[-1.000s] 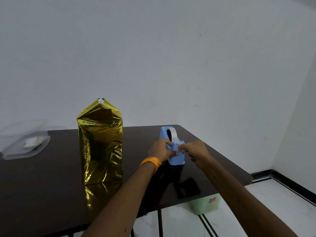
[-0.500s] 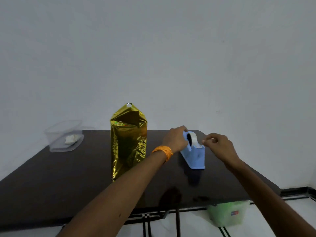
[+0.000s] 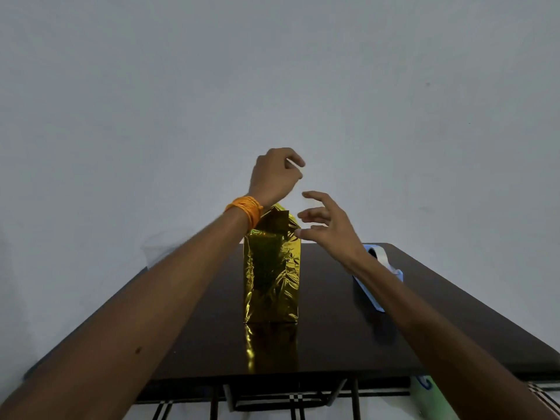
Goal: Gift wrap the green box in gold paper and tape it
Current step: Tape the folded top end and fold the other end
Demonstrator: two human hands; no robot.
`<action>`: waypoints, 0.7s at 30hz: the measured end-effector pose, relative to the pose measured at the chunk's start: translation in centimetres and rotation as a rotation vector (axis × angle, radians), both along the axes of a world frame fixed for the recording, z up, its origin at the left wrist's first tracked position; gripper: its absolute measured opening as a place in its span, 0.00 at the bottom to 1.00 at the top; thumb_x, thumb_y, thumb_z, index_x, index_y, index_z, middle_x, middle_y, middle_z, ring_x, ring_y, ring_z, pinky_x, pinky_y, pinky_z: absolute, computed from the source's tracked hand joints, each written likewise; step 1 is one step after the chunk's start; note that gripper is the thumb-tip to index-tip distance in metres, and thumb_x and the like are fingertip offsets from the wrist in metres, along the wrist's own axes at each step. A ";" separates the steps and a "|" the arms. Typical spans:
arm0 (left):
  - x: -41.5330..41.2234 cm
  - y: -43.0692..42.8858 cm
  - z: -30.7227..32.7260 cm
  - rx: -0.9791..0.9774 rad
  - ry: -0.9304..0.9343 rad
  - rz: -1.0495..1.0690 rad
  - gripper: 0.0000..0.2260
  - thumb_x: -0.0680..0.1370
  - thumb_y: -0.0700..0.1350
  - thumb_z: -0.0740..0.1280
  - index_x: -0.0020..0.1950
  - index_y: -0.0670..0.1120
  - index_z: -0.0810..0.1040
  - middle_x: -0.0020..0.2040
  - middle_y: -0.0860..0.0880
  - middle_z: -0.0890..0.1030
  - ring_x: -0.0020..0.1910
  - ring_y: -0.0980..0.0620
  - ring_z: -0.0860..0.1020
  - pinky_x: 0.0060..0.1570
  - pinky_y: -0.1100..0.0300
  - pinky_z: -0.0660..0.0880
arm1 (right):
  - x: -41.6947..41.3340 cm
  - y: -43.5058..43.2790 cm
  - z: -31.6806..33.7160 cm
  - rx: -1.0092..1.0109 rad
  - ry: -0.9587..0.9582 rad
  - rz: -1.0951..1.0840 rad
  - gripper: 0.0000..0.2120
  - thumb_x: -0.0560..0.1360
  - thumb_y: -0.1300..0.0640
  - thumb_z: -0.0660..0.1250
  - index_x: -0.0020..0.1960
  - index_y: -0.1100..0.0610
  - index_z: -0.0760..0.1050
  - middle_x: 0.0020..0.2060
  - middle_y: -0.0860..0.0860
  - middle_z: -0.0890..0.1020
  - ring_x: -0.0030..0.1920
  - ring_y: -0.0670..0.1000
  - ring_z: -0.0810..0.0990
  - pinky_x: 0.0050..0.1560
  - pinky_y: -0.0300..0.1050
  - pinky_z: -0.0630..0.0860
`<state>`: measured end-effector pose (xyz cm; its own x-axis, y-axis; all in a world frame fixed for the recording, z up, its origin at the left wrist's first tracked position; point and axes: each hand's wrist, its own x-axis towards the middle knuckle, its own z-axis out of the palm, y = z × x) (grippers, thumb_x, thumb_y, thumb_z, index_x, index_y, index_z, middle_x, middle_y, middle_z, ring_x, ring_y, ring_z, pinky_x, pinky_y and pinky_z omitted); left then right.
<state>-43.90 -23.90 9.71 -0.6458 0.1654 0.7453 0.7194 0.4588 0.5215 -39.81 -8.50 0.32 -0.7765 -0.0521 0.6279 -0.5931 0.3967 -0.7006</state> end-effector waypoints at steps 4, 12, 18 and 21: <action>-0.3 -3.4 -1.6 -0.024 -0.122 -0.033 0.10 0.78 0.39 0.64 0.55 0.46 0.82 0.46 0.47 0.84 0.47 0.51 0.82 0.51 0.51 0.81 | -1.5 -2.4 -0.1 0.023 0.042 0.009 0.35 0.68 0.59 0.79 0.69 0.44 0.69 0.46 0.50 0.85 0.51 0.48 0.83 0.58 0.48 0.78; -1.5 -6.5 -3.8 -0.192 -0.266 -0.186 0.10 0.80 0.46 0.63 0.57 0.50 0.82 0.57 0.50 0.81 0.57 0.52 0.77 0.50 0.60 0.74 | -2.8 -3.7 0.0 -0.103 0.076 -0.009 0.24 0.76 0.60 0.73 0.69 0.51 0.70 0.38 0.53 0.85 0.41 0.50 0.85 0.48 0.47 0.82; -1.9 -6.3 -3.7 -0.211 -0.193 -0.190 0.07 0.75 0.48 0.73 0.49 0.46 0.85 0.45 0.49 0.84 0.48 0.51 0.82 0.52 0.51 0.80 | -2.9 -3.8 0.3 -0.102 0.100 -0.030 0.23 0.77 0.60 0.71 0.69 0.51 0.70 0.37 0.51 0.85 0.40 0.47 0.84 0.43 0.36 0.78; -2.0 -5.9 -3.7 -0.140 -0.164 -0.200 0.06 0.75 0.48 0.73 0.45 0.47 0.86 0.42 0.51 0.85 0.46 0.52 0.82 0.52 0.50 0.81 | -2.7 -3.6 0.3 -0.099 0.101 -0.015 0.23 0.77 0.60 0.71 0.69 0.50 0.70 0.38 0.50 0.86 0.43 0.46 0.84 0.45 0.33 0.77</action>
